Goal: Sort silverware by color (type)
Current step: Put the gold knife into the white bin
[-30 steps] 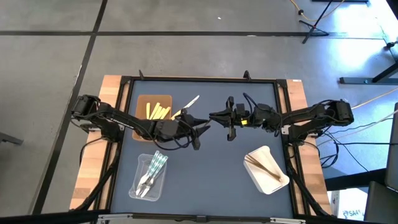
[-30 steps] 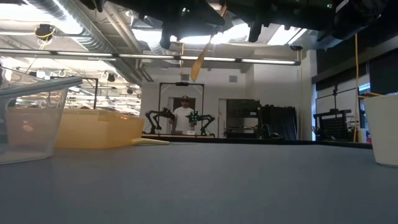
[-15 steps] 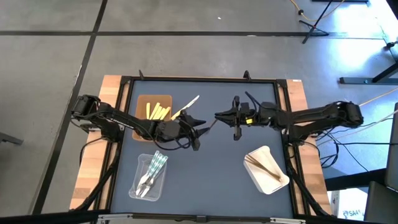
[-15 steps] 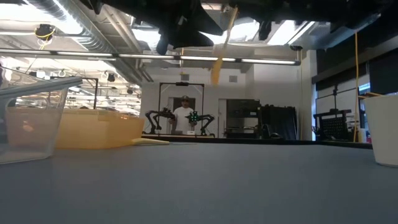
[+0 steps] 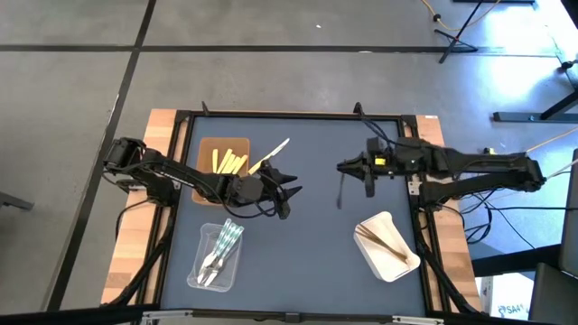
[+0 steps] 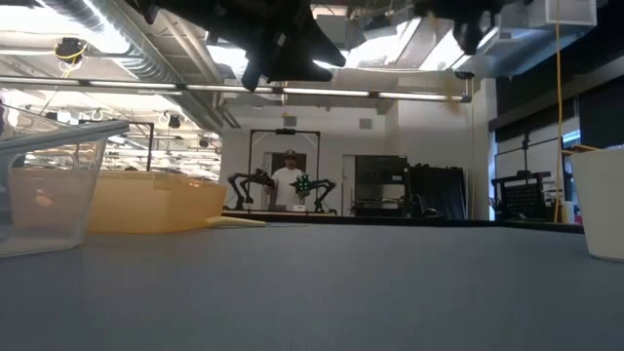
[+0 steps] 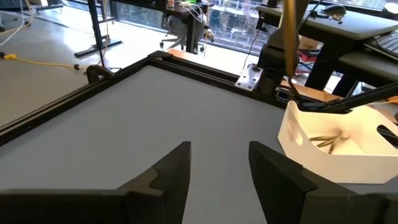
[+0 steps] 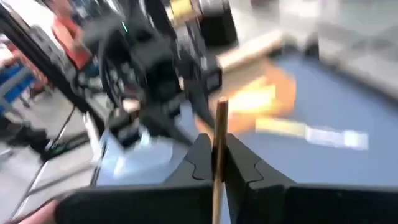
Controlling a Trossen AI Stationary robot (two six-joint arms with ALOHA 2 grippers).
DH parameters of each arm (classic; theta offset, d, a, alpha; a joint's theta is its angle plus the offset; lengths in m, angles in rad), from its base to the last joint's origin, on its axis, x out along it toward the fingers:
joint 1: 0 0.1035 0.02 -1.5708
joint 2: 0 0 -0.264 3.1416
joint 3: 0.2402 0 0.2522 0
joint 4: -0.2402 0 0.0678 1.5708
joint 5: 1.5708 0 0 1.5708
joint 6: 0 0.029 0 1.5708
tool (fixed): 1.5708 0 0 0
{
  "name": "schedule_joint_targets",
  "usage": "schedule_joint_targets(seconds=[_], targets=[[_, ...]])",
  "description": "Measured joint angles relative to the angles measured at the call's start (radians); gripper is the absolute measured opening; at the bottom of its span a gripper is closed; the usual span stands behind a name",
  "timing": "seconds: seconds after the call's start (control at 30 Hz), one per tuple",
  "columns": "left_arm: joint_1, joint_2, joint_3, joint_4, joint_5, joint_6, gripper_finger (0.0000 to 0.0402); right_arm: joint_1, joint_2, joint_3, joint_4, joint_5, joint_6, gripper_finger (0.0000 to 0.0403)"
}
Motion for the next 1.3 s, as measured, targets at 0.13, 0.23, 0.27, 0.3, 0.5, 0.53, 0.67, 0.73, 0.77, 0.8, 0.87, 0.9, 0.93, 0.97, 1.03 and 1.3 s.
schedule_joint_targets(seconds=[0.13,0.23,0.27,0.3,0.5,0.53,0.67,0.73,0.77,0.8,0.87,0.9,0.93,0.97,1.03,1.3], targets=[[0.0,0.0,0.0,0.0,0.0,0.0,0.0157,0.0,0.011,0.13,-0.294,-0.098,0.129,0.0001],[0.0,0.0,0.0,0.0,0.0,0.0,0.0157,0.011,0.017,0.176,-0.392,-0.176,0.195,0.0001],[0.0,0.0,0.0,-0.001,0.0,0.0,0.0157,0.024,0.017,0.177,-0.399,-0.191,0.213,0.0001],[0.0,0.0,0.0,-0.003,0.0,0.0,0.0157,0.039,0.017,0.177,-0.399,-0.198,0.222,0.0001],[0.0,0.0,0.0,-0.022,0.0,0.0,0.0157,0.178,0.017,0.177,-0.475,-0.169,0.264,0.0001],[0.0,0.0,0.0,-0.022,0.0,0.0,0.0157,0.204,0.017,0.177,-0.497,-0.152,0.267,0.0001],[0.0,0.0,0.0,-0.021,0.0,0.0,0.0157,0.313,0.018,0.177,-0.587,-0.08,0.297,0.0001],[0.0,0.0,0.0,-0.02,0.0,0.001,0.0157,0.367,0.018,0.177,-0.628,-0.038,0.327,0.0001],[0.0,0.0,0.0,-0.019,0.0,0.0,0.0157,0.393,0.02,0.175,-0.649,-0.012,0.344,0.0001],[0.0,0.0,0.0,-0.019,0.0,0.0,0.0157,0.418,0.022,0.167,-0.657,0.009,0.359,0.0001],[0.0,0.0,0.0,-0.019,0.0,0.0,0.0157,0.462,0.025,0.141,-0.674,0.045,0.397,0.0001],[0.0,0.0,0.0,-0.019,0.0,0.0,0.0157,0.481,0.025,0.125,-0.674,0.057,0.413,0.0001],[0.0,0.0,0.0,-0.019,0.0,0.0,0.0157,0.498,0.024,0.106,-0.665,0.069,0.43,0.0001],[0.0,0.0,0.0,-0.019,0.0,0.0,0.0157,0.512,0.024,0.087,-0.654,0.076,0.449,0.0001],[0.0,0.0,0.0,-0.019,0.0,0.0,0.0157,0.53,0.024,0.049,-0.643,0.081,0.482,0.0001],[0.0,0.0,0.0,-0.019,0.0,0.0,0.0157,0.551,0.024,-0.07,-0.634,0.076,0.571,0.0001]])
